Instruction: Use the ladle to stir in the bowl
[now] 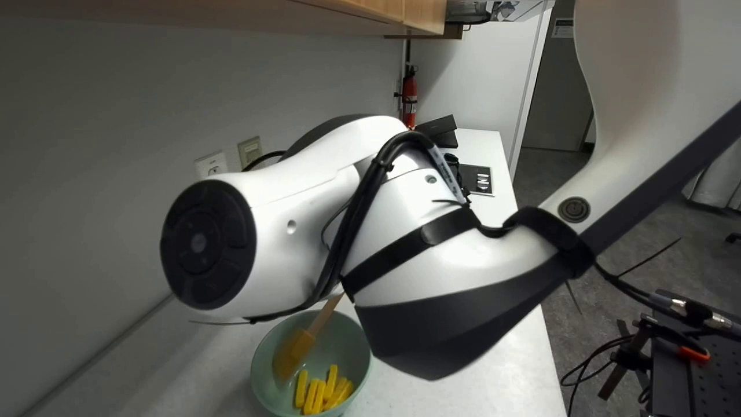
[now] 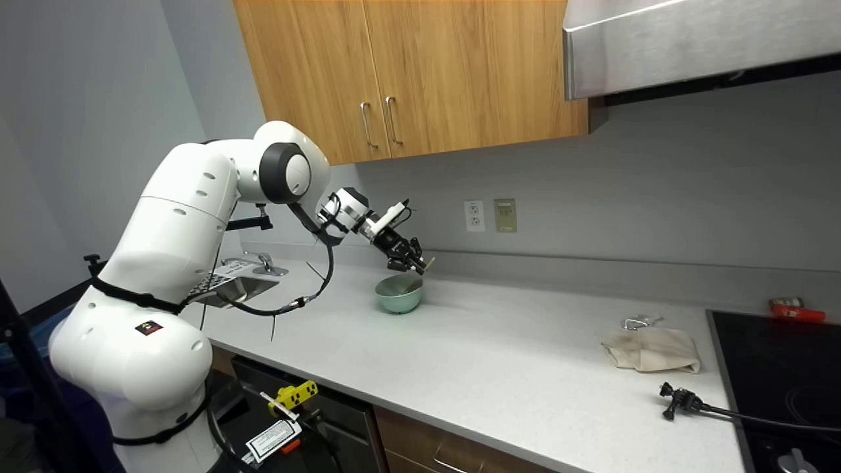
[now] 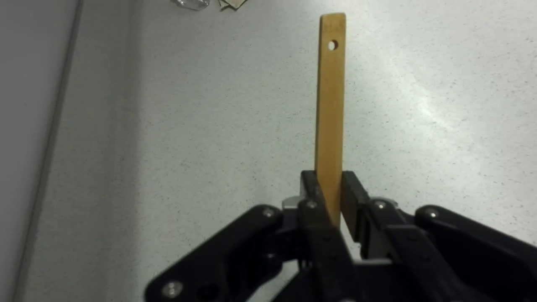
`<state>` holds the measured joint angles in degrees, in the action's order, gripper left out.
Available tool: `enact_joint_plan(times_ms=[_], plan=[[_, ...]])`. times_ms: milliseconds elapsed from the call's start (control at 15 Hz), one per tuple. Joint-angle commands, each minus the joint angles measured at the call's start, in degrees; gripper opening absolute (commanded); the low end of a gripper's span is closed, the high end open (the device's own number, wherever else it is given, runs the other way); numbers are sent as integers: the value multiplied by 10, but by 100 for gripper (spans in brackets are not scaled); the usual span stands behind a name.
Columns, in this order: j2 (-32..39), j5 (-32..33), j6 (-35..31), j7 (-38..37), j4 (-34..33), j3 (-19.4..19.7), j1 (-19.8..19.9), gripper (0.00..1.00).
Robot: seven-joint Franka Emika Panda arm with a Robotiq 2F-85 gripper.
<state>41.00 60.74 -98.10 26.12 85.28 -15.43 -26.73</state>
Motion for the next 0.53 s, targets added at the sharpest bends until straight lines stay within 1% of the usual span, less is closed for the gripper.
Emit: enact_joint_plan(times_ms=[0,133,200,267,467], plan=[[9,17,17,17,-4,12,-3,4],[9,20,17,20,1,16,1,4],[23,21,26,9,-9,18,-9,4],[24,20,28,10,-9,20,-8,4],[28,2,32,17,-8,13,-3,4]])
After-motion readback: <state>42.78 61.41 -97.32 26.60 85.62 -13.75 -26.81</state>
